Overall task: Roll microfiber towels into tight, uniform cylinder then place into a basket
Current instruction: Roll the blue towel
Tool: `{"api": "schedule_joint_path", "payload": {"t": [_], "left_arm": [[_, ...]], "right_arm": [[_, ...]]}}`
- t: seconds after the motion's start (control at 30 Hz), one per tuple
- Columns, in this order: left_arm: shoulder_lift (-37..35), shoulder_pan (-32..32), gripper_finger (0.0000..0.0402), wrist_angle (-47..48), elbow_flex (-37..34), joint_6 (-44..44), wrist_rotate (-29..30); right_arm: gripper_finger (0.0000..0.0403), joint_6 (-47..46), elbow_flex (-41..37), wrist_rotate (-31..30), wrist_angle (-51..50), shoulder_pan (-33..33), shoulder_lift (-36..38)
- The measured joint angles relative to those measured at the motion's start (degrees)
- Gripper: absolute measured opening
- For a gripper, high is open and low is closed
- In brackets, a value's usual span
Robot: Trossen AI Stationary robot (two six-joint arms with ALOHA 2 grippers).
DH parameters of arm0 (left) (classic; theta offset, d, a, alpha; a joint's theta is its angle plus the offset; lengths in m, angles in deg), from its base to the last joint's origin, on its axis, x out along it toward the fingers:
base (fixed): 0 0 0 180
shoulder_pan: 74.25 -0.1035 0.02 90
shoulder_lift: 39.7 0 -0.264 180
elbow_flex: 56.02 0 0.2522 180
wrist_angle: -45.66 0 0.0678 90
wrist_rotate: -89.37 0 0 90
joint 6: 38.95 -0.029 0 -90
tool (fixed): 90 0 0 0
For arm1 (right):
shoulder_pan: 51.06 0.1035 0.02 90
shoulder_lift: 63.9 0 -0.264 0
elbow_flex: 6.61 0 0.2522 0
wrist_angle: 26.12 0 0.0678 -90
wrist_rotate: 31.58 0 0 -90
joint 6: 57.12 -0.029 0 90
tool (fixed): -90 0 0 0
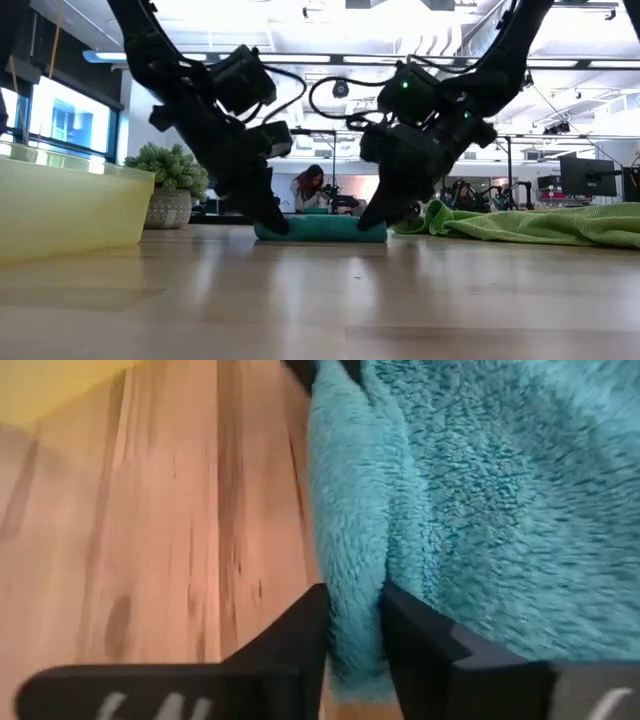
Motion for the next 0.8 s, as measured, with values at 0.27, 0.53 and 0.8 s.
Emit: {"api": "schedule_joint_path", "payload": {"t": [0.27,0.53,0.8], "left_arm": [[0.2,-4.7,0.0015,1.2,-0.1,12.1,-10.3],[0.2,-7.0,0.0029,1.7,-0.1,21.1,-13.0],[0.2,-6.8,0.0030,1.6,-0.2,22.7,-13.8]], "right_arm": [[0.0118,17.5,0.0,-0.2,-5.1,2.6,9.5],[0.0119,37.3,-0.6,-14.8,-2.0,11.9,7.6],[0.0119,38.1,-0.5,-21.5,1.1,12.0,4.1]]}}
